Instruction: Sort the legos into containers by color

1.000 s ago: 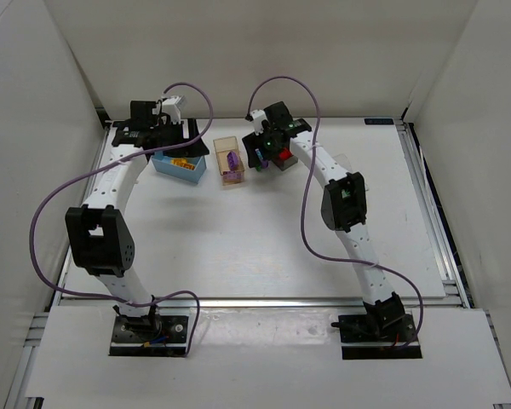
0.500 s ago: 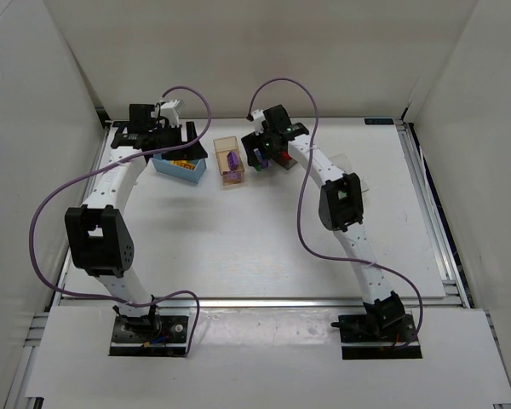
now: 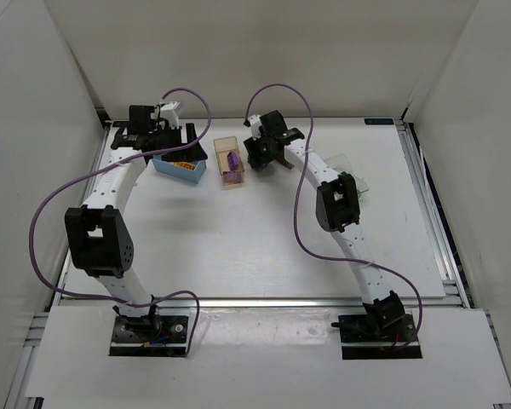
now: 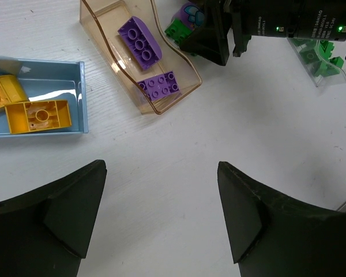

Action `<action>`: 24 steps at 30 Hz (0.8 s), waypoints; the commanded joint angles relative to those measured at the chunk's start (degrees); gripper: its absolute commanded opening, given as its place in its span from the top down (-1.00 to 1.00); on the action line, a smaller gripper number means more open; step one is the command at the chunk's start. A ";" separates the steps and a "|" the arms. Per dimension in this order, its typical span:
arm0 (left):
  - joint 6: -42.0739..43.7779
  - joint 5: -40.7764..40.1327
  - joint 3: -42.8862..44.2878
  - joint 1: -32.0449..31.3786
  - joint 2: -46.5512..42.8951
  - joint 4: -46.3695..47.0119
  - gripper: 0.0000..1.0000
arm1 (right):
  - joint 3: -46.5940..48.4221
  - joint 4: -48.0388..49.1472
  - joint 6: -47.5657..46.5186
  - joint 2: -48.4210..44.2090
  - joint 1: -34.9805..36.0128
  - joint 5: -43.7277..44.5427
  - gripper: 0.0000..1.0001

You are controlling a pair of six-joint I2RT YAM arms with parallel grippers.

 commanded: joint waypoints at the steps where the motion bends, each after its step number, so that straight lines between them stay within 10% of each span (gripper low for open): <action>1: 0.12 1.80 -0.43 0.33 -3.60 0.12 -0.77 | -0.28 1.32 -2.34 -0.79 -0.03 0.41 0.00; 4: -0.40 4.95 -0.43 0.41 -3.16 0.12 -0.75 | -3.17 -0.17 -3.57 -2.89 -0.73 -1.61 0.66; 7: -2.33 11.36 -1.30 1.20 -2.72 1.34 -0.72 | -5.63 -1.67 -3.31 -6.83 -2.49 -5.03 0.86; 19: -11.73 34.66 0.80 2.08 1.67 5.57 -0.61 | -48.67 9.40 -19.20 -47.79 -6.36 -36.00 0.90; 24: -12.79 40.38 3.34 -0.19 4.31 4.34 -0.59 | -53.10 3.18 -32.89 -55.80 -4.96 -44.67 0.89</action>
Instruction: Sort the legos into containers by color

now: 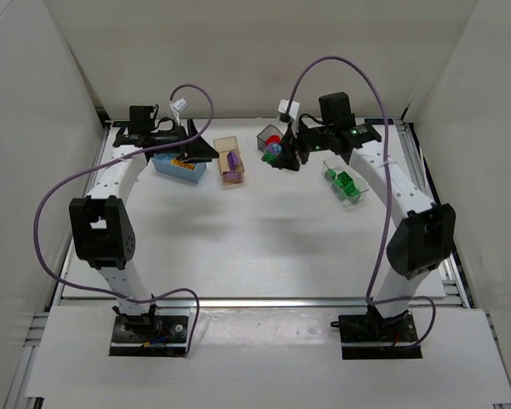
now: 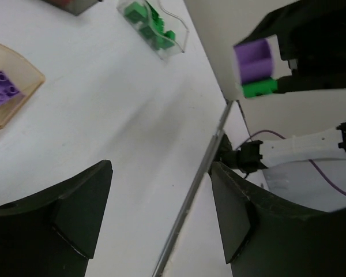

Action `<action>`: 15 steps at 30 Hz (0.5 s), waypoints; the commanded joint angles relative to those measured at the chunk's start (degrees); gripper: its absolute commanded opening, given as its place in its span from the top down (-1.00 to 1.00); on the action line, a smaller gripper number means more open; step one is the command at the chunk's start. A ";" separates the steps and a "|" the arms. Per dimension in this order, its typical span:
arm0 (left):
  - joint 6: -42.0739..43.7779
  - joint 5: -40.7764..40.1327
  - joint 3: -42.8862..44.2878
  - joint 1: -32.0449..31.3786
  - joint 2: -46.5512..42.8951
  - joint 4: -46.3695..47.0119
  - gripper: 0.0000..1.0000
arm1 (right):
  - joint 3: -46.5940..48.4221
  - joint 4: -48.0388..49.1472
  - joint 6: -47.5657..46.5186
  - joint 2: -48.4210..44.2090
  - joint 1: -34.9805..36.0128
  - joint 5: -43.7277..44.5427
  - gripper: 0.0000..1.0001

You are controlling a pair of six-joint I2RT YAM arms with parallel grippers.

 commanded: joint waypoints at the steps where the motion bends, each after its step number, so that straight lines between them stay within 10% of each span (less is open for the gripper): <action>1: -1.80 8.23 2.92 -2.91 0.40 -0.19 -0.59 | -2.40 -4.07 -13.22 -2.00 2.58 -10.76 0.89; 15: -3.39 12.90 -0.24 -11.97 -3.55 -0.45 -0.61 | -0.55 -14.02 -31.00 -3.67 10.85 -5.93 0.90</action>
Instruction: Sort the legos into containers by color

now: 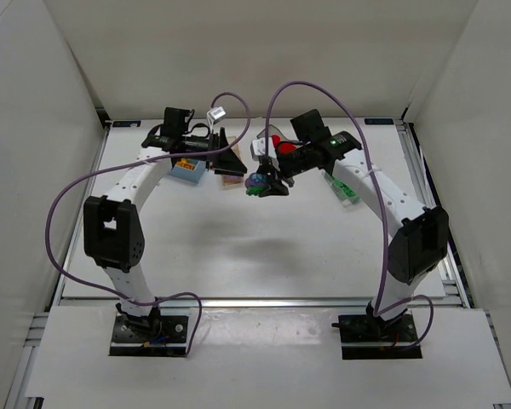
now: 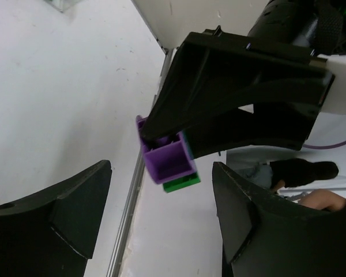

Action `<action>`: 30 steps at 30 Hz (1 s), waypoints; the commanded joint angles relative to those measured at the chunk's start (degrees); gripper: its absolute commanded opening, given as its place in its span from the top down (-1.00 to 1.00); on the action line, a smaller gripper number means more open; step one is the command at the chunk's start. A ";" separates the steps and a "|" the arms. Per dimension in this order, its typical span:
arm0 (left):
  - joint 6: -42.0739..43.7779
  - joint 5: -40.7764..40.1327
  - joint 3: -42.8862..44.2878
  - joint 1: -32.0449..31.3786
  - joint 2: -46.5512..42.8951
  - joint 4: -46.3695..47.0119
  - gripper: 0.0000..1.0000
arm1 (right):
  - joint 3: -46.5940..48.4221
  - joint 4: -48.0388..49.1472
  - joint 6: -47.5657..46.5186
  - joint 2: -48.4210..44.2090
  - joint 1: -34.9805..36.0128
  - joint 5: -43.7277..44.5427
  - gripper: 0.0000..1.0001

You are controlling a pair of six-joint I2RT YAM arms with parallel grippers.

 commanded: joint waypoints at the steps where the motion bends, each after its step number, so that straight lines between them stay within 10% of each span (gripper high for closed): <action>1: 0.09 2.62 -0.90 -1.04 -4.40 0.14 -0.61 | 0.69 -0.90 -4.59 -0.50 1.32 0.70 0.90; 18: 2.20 3.85 -4.24 -4.91 -4.58 -2.06 -0.37 | 3.68 1.64 -5.39 1.52 4.49 7.38 0.90; 30: 4.83 2.45 -3.89 -5.09 -4.41 -2.58 0.67 | 0.53 2.35 -6.00 -0.58 5.28 8.35 0.90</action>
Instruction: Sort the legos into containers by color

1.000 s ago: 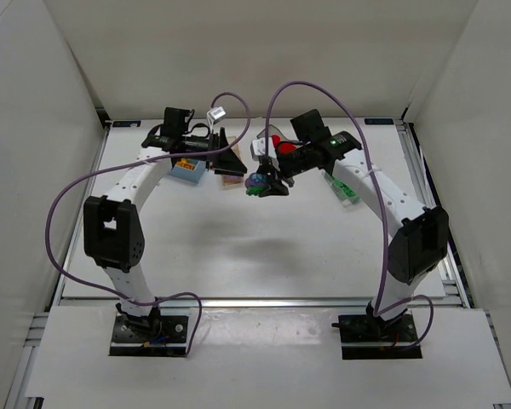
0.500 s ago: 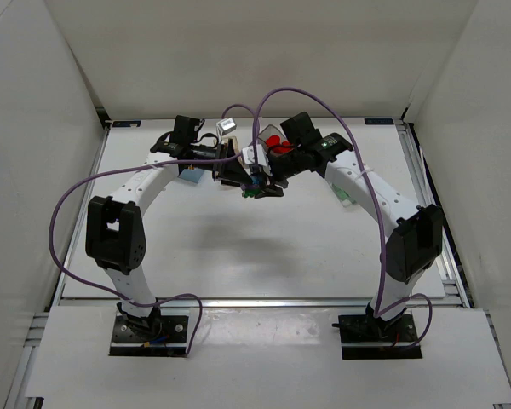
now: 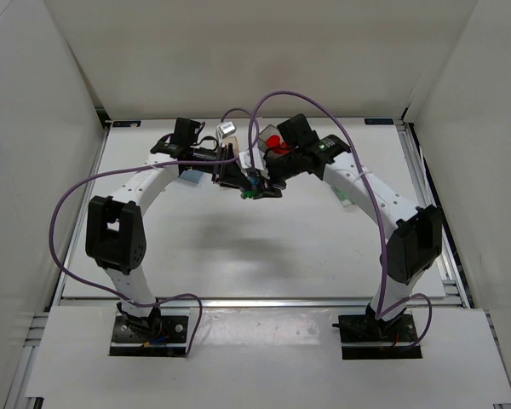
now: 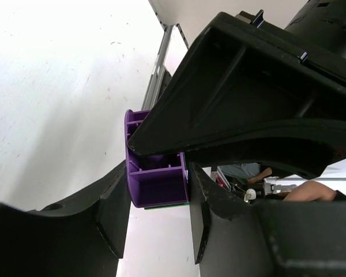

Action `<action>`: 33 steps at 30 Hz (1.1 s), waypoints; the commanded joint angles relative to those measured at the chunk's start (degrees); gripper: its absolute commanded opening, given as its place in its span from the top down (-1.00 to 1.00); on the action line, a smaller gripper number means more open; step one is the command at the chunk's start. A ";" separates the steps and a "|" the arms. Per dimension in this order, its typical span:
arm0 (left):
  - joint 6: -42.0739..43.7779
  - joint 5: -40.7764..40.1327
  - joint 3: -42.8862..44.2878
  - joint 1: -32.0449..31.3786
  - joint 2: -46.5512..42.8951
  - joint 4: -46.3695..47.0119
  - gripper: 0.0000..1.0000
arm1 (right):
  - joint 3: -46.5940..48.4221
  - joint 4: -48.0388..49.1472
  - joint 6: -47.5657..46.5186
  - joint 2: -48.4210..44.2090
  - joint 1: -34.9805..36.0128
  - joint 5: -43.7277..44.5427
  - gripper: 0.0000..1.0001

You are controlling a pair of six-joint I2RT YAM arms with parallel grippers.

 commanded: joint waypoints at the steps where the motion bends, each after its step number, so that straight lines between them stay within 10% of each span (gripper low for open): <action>1: 3.17 3.32 1.02 -1.22 -3.75 0.45 0.77 | -1.25 2.53 -0.04 -2.27 0.85 1.24 0.75; 4: 5.11 2.27 0.41 -1.04 -6.03 1.85 0.80 | -4.06 5.16 6.87 -4.11 1.55 4.32 -0.28; 8: 6.78 1.91 -0.47 -0.87 -7.97 2.30 0.80 | -13.00 13.22 15.60 -9.99 1.55 8.10 -0.98; 22: 7.94 -4.40 -2.92 3.61 -13.32 8.34 0.80 | -18.48 15.36 52.06 -22.58 -6.34 9.99 -0.98; 27: -12.69 -11.87 -19.77 7.21 -22.54 48.25 0.80 | -18.13 21.66 69.97 -18.20 -9.43 -3.03 -0.78; 33: -28.09 -8.90 -20.77 7.13 -18.96 62.29 0.80 | -13.22 34.15 86.42 -9.59 -10.05 -16.41 -0.56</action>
